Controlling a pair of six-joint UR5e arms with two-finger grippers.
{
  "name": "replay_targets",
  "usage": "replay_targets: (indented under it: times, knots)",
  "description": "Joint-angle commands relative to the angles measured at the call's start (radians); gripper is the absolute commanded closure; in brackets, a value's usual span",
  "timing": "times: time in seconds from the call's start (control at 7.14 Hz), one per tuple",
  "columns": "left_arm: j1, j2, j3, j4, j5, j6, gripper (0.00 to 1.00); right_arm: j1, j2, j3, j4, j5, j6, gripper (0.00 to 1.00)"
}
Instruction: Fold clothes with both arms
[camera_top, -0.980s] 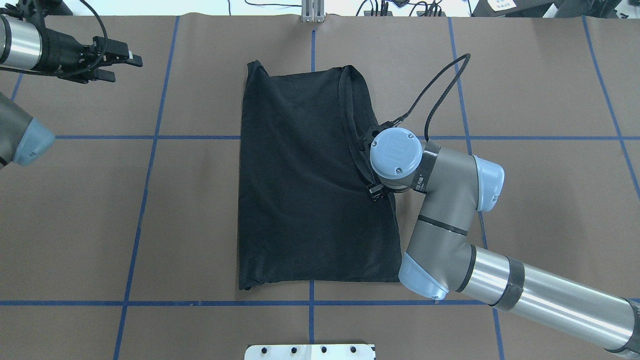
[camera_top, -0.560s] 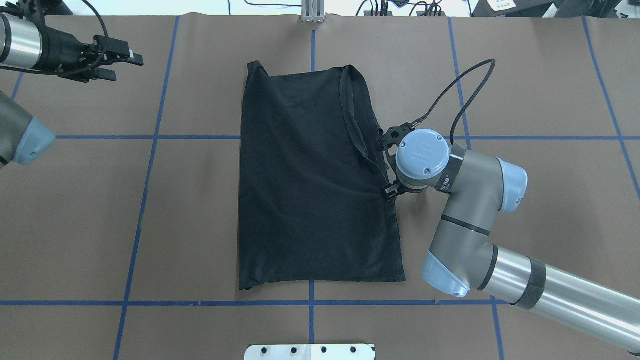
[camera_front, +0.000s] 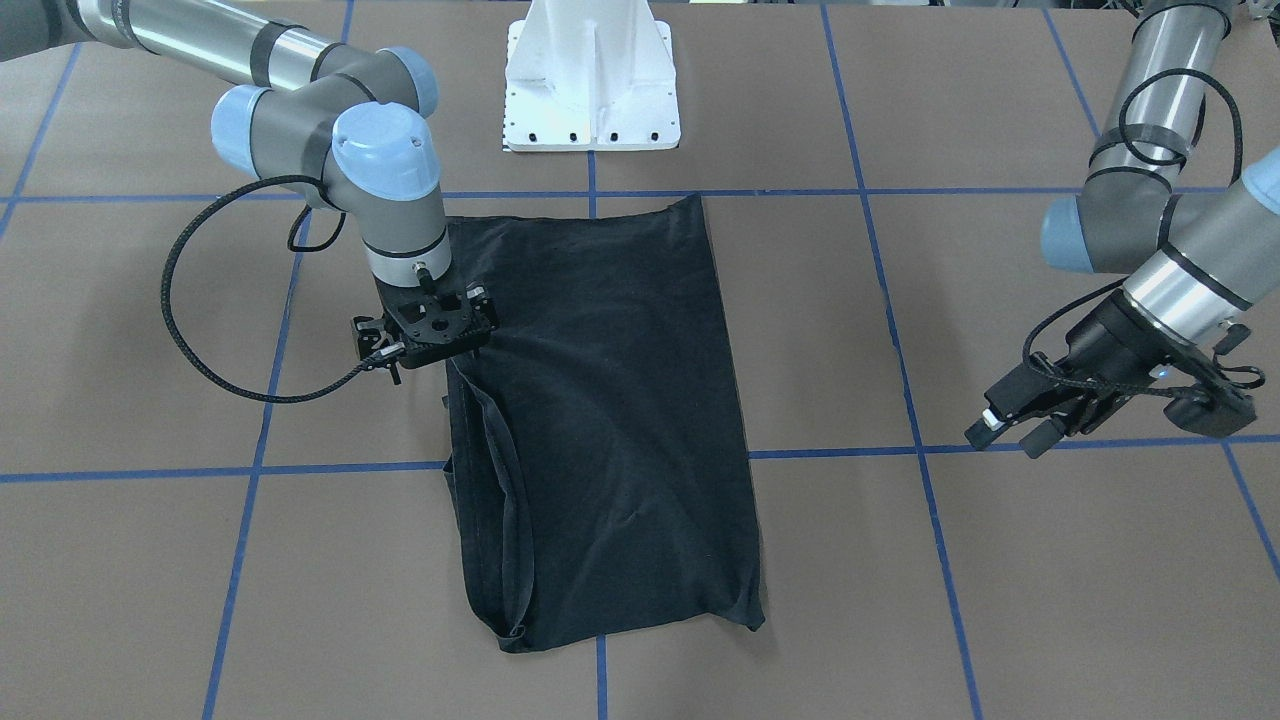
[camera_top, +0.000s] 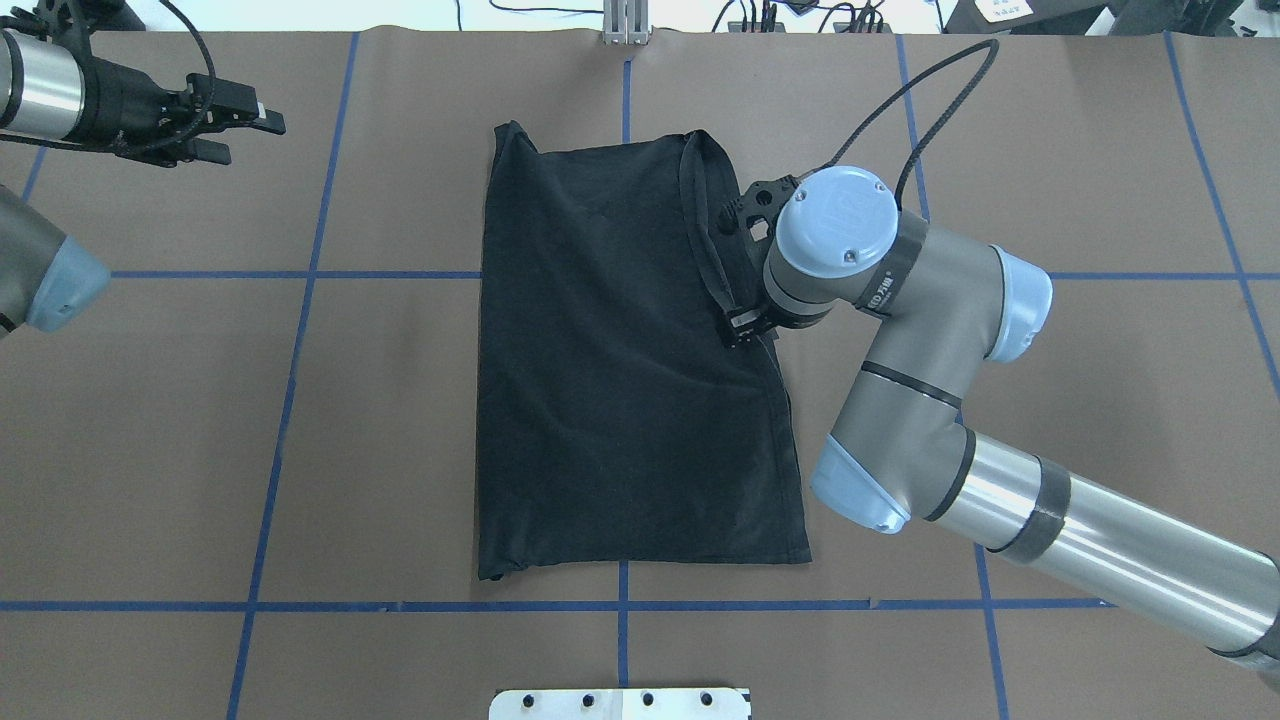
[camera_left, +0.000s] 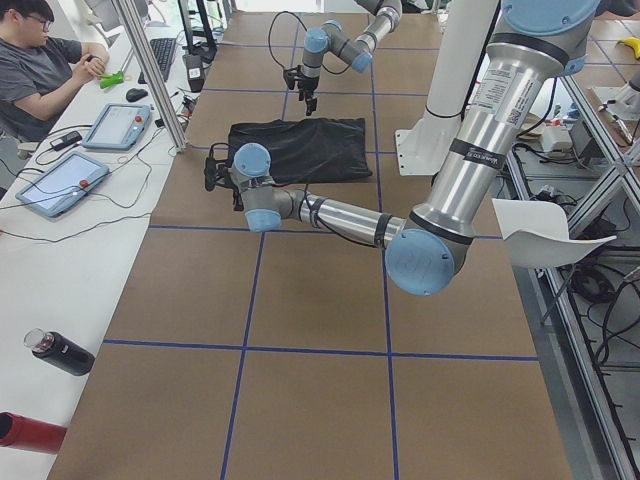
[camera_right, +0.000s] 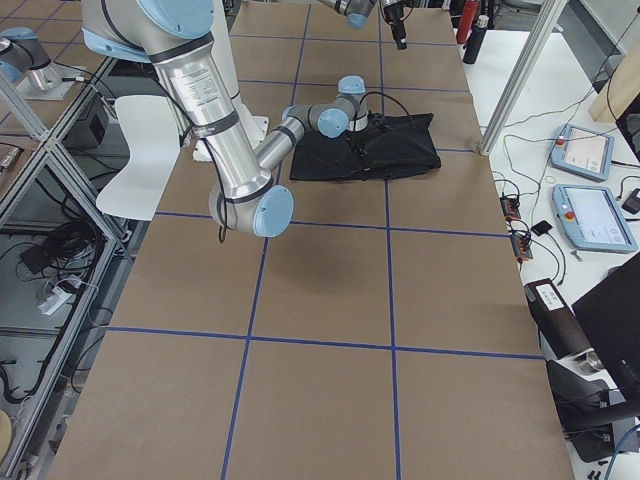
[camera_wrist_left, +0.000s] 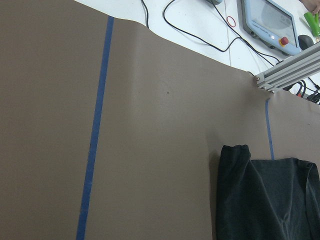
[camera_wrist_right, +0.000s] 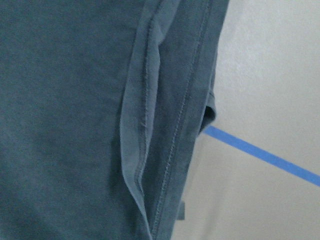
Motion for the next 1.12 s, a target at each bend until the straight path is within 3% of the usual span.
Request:
replay_targets:
  times: [0.0, 0.14, 0.42, 0.98]
  knots:
    - [0.000, 0.004, 0.001, -0.002, -0.001, 0.003, 0.00, 0.007, 0.135, -0.152, 0.013, -0.013, 0.003, 0.00]
    - [0.000, 0.005, 0.001, -0.005, -0.001, 0.003, 0.00, 0.007, 0.173, -0.244, 0.062, -0.023, 0.003, 0.00]
    - [0.000, 0.005, 0.004, -0.005, -0.001, 0.003, 0.00, 0.007, 0.173, -0.309, 0.093, -0.059, 0.001, 0.00]
    - [0.000, 0.002, 0.004, -0.005, -0.001, 0.001, 0.00, 0.013, 0.152, -0.311, 0.092, -0.056, -0.031, 0.00]
